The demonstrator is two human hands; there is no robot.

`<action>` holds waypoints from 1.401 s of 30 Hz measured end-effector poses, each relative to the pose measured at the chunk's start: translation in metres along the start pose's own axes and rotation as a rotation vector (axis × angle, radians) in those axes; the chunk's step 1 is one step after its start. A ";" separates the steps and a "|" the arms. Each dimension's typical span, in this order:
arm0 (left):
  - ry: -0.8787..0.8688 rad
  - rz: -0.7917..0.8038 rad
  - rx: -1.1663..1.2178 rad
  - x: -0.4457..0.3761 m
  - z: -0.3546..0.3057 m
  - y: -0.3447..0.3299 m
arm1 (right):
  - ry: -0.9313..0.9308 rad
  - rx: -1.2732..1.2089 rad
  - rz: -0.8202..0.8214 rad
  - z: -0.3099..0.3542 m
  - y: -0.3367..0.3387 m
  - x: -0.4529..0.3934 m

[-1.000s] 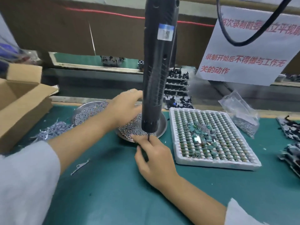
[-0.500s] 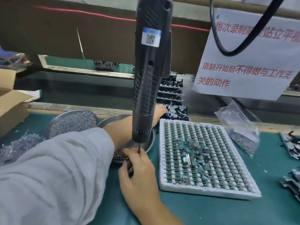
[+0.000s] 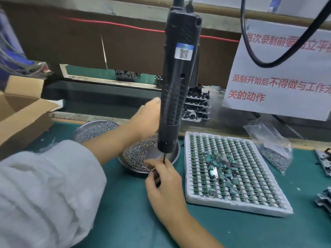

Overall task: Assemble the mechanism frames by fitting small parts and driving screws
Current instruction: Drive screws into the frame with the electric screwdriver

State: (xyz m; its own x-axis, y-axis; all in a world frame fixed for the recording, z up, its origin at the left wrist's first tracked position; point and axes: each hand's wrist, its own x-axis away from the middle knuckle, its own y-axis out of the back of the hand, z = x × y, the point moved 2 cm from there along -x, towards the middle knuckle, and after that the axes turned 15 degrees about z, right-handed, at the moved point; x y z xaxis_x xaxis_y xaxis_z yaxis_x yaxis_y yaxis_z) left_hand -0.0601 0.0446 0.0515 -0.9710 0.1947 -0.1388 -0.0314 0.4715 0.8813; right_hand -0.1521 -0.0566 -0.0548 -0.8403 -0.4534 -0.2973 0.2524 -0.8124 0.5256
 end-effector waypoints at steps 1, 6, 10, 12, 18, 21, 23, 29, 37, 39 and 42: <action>0.001 -0.027 -0.035 0.005 0.003 0.005 | -0.006 -0.023 -0.011 0.000 0.001 0.000; 0.059 -0.141 0.003 0.063 0.032 0.042 | -0.071 -0.333 -0.082 -0.001 0.006 0.000; -0.034 -0.178 -0.016 0.122 0.046 0.055 | 0.025 -0.421 -0.240 0.004 0.012 0.007; -0.102 -0.164 -0.070 0.154 0.050 0.049 | 0.113 -0.394 -0.365 0.008 0.017 0.014; -0.233 -0.012 -0.225 0.222 0.059 -0.002 | 0.478 0.091 -0.309 0.029 0.021 0.032; -0.305 0.077 -0.367 0.225 0.062 -0.020 | 0.507 0.366 0.080 0.032 0.010 0.040; -0.338 0.098 -0.396 0.224 0.066 -0.024 | 0.519 0.571 0.253 0.030 0.001 0.042; -0.230 0.085 -0.238 0.220 0.096 -0.014 | 0.429 0.741 0.405 0.023 -0.007 0.038; -0.167 -0.058 -0.133 0.204 0.106 -0.007 | 0.376 0.482 0.248 0.025 -0.004 0.037; -0.183 -0.198 -0.107 0.200 0.095 -0.004 | 0.392 0.320 0.120 0.030 -0.002 0.037; -0.252 -0.382 -0.084 0.190 0.064 -0.009 | 0.223 0.002 0.073 0.034 -0.003 0.034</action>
State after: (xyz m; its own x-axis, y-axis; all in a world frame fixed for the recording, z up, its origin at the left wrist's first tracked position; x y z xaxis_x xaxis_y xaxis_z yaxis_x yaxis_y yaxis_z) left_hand -0.2288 0.1326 -0.0121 -0.7988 0.2283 -0.5565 -0.4048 0.4804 0.7781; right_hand -0.1977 -0.0568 -0.0391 -0.6925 -0.5813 -0.4272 0.3079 -0.7737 0.5537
